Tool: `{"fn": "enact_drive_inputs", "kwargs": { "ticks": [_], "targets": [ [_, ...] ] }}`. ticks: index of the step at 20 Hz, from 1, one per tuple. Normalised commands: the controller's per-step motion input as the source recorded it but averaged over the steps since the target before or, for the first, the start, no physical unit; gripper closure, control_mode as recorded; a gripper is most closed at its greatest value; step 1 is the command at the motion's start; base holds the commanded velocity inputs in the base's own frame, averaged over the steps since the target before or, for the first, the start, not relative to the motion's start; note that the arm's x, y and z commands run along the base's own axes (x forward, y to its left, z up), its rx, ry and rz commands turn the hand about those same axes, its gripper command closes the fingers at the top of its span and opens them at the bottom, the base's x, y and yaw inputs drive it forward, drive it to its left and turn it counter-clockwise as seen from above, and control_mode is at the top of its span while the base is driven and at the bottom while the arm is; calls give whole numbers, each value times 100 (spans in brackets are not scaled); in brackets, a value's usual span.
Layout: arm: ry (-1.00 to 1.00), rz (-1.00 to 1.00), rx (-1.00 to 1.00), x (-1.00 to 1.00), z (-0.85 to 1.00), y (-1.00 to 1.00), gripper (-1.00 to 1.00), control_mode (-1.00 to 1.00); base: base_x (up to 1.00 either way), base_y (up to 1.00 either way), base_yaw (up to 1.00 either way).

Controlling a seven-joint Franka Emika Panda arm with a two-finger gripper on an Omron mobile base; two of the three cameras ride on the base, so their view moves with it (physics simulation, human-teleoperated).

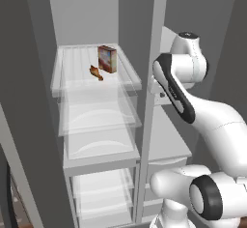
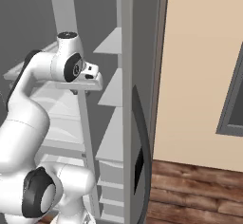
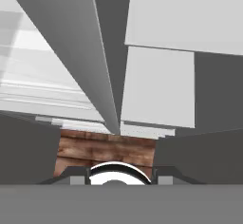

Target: There's a chicken drumstick in the fridge that needs to be moved to the freezer for freezing. Pick up the chicken drumstick from the fridge, place it on any shelf in the freezer, and close the fridge and freezer doors when done.

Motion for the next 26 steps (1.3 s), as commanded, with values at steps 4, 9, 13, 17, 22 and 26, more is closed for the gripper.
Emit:
{"fn": "enact_drive_inputs", "kwargs": {
  "ticks": [4,9,13,17,22,26],
  "targets": [
    [6,0,4,-30,-13,4,-100,-100,0,0,0],
    [-5,2,0,-54,-4,27,-100,-100,0,0,0],
    [-26,3,2,-37,28,32,-100,-100,0,0,0],
    [-27,3,3,-25,32,50,-100,-100,0,0,0],
    [-20,3,5,-4,26,72,-100,-100,0,0,0],
    [-9,0,1,0,38,81,-100,-100,0,0,0]
  ]
}}
